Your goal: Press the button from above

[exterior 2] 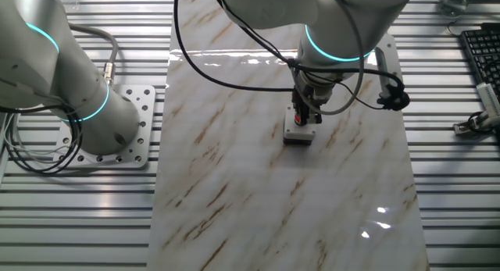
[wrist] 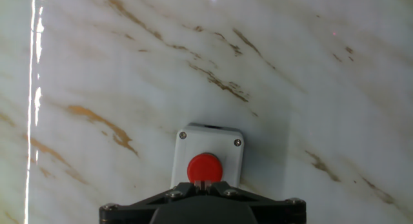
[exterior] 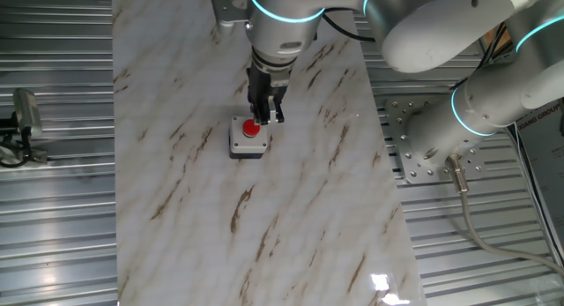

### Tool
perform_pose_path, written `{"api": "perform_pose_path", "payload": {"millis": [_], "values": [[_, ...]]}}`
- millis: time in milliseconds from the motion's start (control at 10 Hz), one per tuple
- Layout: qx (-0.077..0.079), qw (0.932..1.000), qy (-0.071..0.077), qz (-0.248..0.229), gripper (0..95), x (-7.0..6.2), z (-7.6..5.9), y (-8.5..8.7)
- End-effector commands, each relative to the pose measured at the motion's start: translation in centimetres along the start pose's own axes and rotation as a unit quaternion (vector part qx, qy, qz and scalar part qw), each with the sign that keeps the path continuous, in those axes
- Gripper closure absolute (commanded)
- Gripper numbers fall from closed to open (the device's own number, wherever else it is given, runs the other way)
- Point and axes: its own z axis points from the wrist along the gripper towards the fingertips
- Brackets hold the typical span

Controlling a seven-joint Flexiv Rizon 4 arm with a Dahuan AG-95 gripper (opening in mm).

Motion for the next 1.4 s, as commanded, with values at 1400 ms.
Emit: {"api": "perform_pose_path", "payload": {"millis": [1400], "values": [[-0.037, 0.9992, 0.009, -0.016, 95.0, 0.00, -0.08, 0.05]]}}
